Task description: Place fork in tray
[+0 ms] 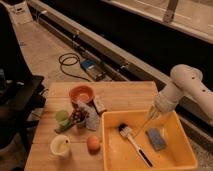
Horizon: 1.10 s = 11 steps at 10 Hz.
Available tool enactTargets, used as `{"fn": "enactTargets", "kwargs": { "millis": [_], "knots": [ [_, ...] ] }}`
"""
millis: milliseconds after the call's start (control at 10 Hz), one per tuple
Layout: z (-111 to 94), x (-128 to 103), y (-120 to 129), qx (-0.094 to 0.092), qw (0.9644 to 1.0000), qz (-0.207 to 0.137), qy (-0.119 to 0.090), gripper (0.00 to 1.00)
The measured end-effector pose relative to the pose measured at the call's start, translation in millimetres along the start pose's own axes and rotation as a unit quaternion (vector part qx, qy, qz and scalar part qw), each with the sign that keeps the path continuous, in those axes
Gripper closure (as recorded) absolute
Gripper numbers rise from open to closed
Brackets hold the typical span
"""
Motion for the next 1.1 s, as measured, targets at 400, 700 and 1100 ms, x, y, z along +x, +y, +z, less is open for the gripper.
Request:
{"fn": "enactTargets", "kwargs": {
  "millis": [400,700,1100],
  "knots": [
    [0.0,0.2,0.2,0.000,1.0000,0.000,0.000,0.84],
    [-0.1,0.5,0.6,0.000,1.0000,0.001,0.000,0.56],
    [-0.2,0.6,0.7,0.000,1.0000,0.001,0.000,0.20]
  ]
}}
